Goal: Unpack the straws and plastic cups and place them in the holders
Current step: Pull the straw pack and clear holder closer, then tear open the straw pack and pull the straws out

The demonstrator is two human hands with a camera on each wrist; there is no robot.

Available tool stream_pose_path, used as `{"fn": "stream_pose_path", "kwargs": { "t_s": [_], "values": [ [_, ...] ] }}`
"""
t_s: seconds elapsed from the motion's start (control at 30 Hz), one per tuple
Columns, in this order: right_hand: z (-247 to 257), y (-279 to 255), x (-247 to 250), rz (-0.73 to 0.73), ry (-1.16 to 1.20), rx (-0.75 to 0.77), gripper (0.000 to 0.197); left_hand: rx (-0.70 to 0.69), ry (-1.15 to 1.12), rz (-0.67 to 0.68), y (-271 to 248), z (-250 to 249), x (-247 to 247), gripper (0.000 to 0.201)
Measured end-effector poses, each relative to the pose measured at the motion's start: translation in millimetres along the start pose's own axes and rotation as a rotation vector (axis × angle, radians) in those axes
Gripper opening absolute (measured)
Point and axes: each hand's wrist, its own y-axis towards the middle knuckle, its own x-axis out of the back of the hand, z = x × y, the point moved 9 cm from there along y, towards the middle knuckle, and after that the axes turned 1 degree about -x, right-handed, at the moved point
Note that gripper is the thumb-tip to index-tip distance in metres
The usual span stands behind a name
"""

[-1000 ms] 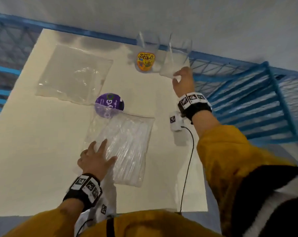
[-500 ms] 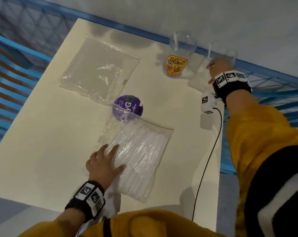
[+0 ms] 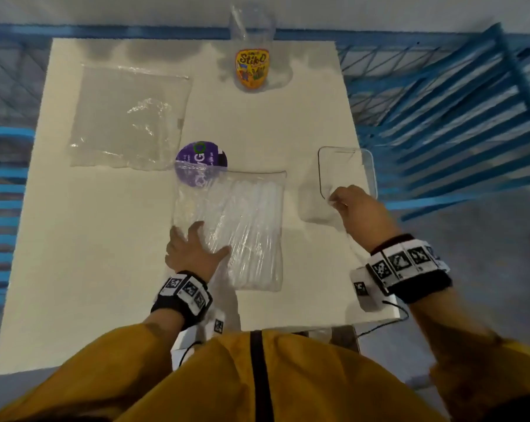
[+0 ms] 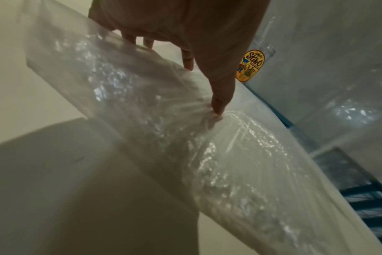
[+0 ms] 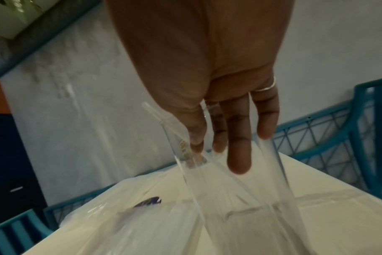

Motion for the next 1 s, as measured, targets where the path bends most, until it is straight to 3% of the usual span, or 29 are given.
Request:
{"fn": "stream_pose_path", "kwargs": {
  "t_s": [0.13, 0.27, 0.33, 0.4, 0.43, 0.5, 0.57, 0.6, 0.67, 0.73, 0.8, 0.87, 0.93, 1.0],
  "values": [
    [-3, -80, -24, 0.038, 0.036, -0.038, 0.019, 0.001, -0.033, -0.018, 3, -1, 4, 0.092],
    [-1, -111, -29, 0.095, 0.033, -0.102, 0.02, 0.029, -0.18, -0.087, 9, 1, 14, 0.101],
    [2, -114, -19, 0.138, 0.066, -0.132, 0.037, 0.071, -0.242, -0.08, 15, 4, 18, 0.111],
    [5, -117, 3, 0.183, 0.047, -0.192, 0.055, 0.061, -0.286, 0.018, 22, -1, 16, 0.103],
    [11, -117, 23, 0.141, 0.022, -0.204, 0.055, 0.035, -0.287, 0.086, 25, -5, 14, 0.089],
    [34, -116, 75, -0.145, 0.029, -0.142, 0.042, 0.0, -0.299, 0.165, 28, -8, 14, 0.066],
    [67, -119, 110, -0.401, 0.164, 0.016, 0.028, -0.026, -0.338, 0.193, 24, -6, 17, 0.066],
    [82, -115, 109, -0.428, 0.247, 0.078, 0.024, -0.046, -0.365, 0.188, 21, -3, 21, 0.068],
    [113, -99, 84, -0.333, 0.393, 0.18, 0.023, -0.08, -0.447, 0.147, 7, 6, 32, 0.069],
    [150, -77, 46, -0.156, 0.396, 0.288, 0.044, -0.125, -0.566, 0.079, -14, 16, 48, 0.061],
    [176, -59, 11, 0.012, 0.258, 0.338, 0.077, -0.149, -0.723, 0.042, -35, 30, 61, 0.058],
    [189, -44, -6, 0.086, 0.052, 0.34, 0.096, -0.178, -0.832, 0.013, -48, 43, 72, 0.07],
    [196, -36, -12, 0.126, -0.037, 0.345, 0.079, -0.223, -0.798, -0.095, -55, 56, 89, 0.089],
    [205, -38, -15, 0.14, 0.044, 0.359, 0.039, -0.244, -0.585, -0.266, -62, 65, 108, 0.101]
  ]
}}
